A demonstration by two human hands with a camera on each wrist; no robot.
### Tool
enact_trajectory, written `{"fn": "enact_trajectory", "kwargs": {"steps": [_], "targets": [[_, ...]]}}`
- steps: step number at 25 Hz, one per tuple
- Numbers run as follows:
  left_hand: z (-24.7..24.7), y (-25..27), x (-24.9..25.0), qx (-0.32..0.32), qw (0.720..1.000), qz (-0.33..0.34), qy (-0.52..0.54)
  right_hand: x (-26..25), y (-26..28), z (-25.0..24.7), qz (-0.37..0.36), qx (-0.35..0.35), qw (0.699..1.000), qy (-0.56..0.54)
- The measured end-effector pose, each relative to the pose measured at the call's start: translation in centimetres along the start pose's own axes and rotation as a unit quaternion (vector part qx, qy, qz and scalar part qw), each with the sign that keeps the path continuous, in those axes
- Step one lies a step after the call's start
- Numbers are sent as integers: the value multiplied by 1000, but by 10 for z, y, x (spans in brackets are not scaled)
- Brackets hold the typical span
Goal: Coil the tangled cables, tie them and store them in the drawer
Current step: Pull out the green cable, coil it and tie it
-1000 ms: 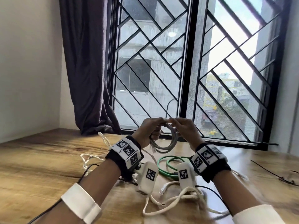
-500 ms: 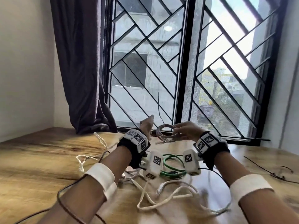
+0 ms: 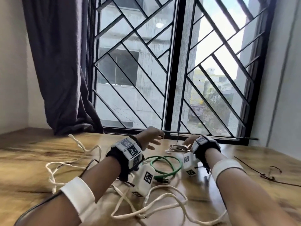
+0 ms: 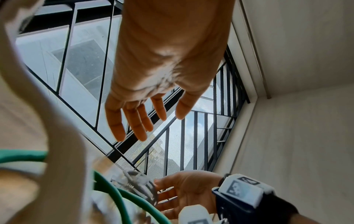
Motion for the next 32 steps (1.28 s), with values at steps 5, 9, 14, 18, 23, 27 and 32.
{"fn": "enact_trajectory", "kwargs": {"steps": [5,9,14,18,23,27,32], "targets": [[-38,19,10,118,972,91,183,-56,37,-1,-25,-15,999,32],[-76,37,11,236,915,123,304,-71,79,26,17,-210,977,39],[-68,43,-1,186,939,81,279,-58,78,34,-70,-78,978,182],[-61,38,-2,174,966,63,181,-85,94,17,-118,-49,986,-104],[-57,37,-6,169,984,54,25,-138,120,-20,-302,75,915,-258],[-54,37,-8,129,987,91,-37,-157,132,-40,-350,169,844,-371],[-54,34,-8,108,981,158,-41,-132,112,-25,-288,274,811,-429]]}}
Point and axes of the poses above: each hand's wrist, its own y-axis away from the middle knuckle, its own z-axis out of the palm, x = y × z, the point moved 2 cm from there along -y, towards the middle knuckle, and after that the axes turned 15 degrees about -y, right-handed, at the moved point
